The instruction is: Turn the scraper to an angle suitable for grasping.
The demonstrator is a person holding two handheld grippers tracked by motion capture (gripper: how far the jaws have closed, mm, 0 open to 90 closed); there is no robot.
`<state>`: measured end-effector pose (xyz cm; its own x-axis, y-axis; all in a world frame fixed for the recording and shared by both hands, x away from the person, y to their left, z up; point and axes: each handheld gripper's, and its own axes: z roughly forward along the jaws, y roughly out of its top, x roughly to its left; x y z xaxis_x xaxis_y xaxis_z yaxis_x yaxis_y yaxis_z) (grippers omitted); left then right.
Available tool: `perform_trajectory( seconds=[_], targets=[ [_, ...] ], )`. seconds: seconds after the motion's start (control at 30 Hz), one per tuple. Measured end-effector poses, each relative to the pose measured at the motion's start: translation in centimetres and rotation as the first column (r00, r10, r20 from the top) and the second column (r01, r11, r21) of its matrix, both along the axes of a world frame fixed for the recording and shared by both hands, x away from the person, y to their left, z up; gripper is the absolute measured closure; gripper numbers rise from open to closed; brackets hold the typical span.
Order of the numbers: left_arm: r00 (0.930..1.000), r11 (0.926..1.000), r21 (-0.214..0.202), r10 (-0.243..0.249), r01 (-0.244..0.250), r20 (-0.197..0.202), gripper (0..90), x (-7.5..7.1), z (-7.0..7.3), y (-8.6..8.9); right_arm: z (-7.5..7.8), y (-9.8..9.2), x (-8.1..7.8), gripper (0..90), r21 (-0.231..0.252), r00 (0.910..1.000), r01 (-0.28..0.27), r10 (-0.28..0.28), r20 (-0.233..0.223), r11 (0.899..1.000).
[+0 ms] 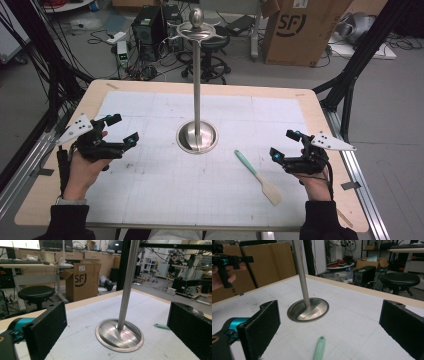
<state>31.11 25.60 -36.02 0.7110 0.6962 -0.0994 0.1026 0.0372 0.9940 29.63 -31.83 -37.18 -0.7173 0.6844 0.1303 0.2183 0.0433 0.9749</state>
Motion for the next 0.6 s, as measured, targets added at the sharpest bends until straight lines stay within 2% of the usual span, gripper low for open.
perform_trajectory(
  seconds=[0.23, 0.27, 0.4, 0.43, 0.47, 0.5, 0.53, 0.6],
  targets=[
    [1.0000, 0.9998, 0.020, -0.001, 0.001, -0.009, 3.2, 0.1, -0.3, -0.3, -0.8, 0.2, 0.3, 5.3, -0.021, 0.9993, -0.017, 0.017, -0.032, 1.000],
    [1.0000, 0.9998, 0.019, 0.000, 0.000, -0.009, 3.2, 0.1, -0.3, -0.3, -1.2, 0.3, 0.5, 6.8, -0.032, 0.9982, -0.025, 0.023, -0.056, 0.999],
    [1.0000, 0.9998, 0.018, 0.001, 0.000, -0.004, 3.3, 0.1, -0.2, -0.3, -1.7, 0.5, 0.5, 28.4, -0.058, 0.9973, -0.022, 0.017, -0.071, 0.998],
    [1.0000, 0.9999, 0.013, -0.001, 0.001, -0.006, 3.2, 0.0, -0.2, -0.3, -1.9, 0.5, 0.6, 35.3, -0.073, 0.9964, -0.017, 0.011, -0.084, 0.997],
    [0.9999, 0.9999, -0.012, -0.009, 0.009, -0.014, 3.3, 0.0, -0.1, -0.4, -2.0, 0.5, 0.6, 40.8, -0.088, 0.9957, -0.009, 0.001, -0.092, 0.996],
    [0.9999, 0.9999, -0.012, -0.009, 0.009, -0.014, 3.3, 0.0, -0.1, -0.4, -2.1, 0.6, 0.6, 48.2, -0.092, 0.9958, -0.005, -0.004, -0.092, 0.996],
    [0.9999, 0.9997, -0.021, -0.014, 0.014, -0.010, 3.2, -0.2, 0.1, -0.4, -2.3, 0.6, 0.5, 56.6, -0.094, 0.9954, -0.008, -0.001, -0.096, 0.996],
    [0.9998, 0.9998, -0.013, -0.018, 0.018, 0.007, 3.2, -0.3, 0.3, -0.7, -2.6, 0.7, 0.6, 67.2, -0.116, 0.9942, -0.001, -0.012, -0.106, 0.993]
  ],
)
